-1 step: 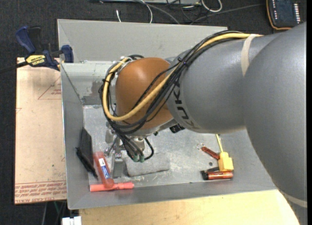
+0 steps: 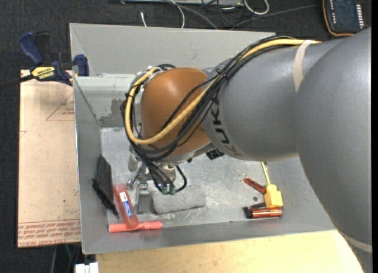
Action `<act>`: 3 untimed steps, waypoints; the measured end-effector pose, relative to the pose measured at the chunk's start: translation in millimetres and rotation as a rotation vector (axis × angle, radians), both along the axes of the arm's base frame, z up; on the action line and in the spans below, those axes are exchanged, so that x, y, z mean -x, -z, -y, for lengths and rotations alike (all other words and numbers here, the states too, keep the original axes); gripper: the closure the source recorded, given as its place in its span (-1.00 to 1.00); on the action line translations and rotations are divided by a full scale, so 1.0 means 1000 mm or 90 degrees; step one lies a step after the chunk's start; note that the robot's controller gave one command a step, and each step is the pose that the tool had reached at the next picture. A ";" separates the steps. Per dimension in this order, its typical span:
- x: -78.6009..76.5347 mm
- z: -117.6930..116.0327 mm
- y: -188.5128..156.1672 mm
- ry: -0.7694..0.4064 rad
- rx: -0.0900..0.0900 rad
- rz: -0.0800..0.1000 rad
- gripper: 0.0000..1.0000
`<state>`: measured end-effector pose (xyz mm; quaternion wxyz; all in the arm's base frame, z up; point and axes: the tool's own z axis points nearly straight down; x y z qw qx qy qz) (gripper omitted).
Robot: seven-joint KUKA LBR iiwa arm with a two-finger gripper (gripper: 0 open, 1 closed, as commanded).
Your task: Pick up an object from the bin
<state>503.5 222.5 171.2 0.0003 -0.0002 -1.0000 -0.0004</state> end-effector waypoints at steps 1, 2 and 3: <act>0.008 -0.021 0.096 0.123 -0.001 0.001 -1.00; 0.008 -0.012 0.017 0.194 -0.003 0.004 -1.00; 0.010 -0.020 0.098 0.138 0.000 -0.002 -1.00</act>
Offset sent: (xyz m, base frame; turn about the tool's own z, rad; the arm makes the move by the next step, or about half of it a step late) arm -0.0089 0.0118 -0.0173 0.3067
